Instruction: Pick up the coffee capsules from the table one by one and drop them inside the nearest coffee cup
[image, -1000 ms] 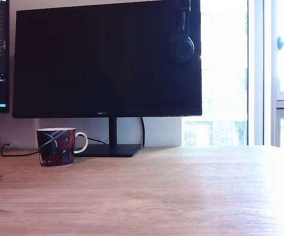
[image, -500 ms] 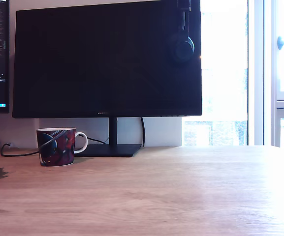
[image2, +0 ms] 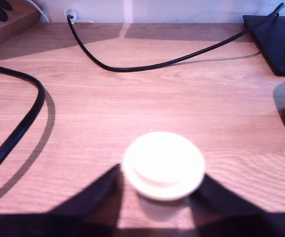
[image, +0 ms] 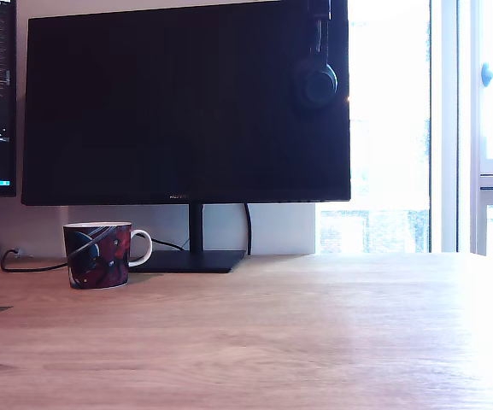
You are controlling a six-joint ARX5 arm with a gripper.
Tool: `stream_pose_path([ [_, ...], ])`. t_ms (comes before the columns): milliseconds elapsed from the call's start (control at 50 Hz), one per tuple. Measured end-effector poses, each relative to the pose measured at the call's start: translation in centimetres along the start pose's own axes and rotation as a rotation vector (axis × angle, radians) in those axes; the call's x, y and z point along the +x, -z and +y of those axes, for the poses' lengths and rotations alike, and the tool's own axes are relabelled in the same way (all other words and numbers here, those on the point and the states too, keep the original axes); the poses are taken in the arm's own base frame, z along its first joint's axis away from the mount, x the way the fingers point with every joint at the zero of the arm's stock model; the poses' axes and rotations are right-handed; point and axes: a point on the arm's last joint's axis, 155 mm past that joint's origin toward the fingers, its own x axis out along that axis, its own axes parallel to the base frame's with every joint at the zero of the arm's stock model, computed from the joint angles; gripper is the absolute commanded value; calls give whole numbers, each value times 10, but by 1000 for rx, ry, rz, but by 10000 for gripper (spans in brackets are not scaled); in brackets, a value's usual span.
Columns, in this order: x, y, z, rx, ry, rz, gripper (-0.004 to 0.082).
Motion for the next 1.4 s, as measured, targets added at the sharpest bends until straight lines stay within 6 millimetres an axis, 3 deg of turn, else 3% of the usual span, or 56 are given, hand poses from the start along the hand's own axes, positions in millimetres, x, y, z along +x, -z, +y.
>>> stream_pose_path([
  [460,-1,1,-10,-3,52,21,108],
  [660,-8,-2,-24,-12,124,58,108],
  [960,-31,-59,-65,27,244,-34,108],
  [1200,-46,-74,-107,58,340,-48,108],
  [1400,-50,-70,-131,70,393,-19,107],
])
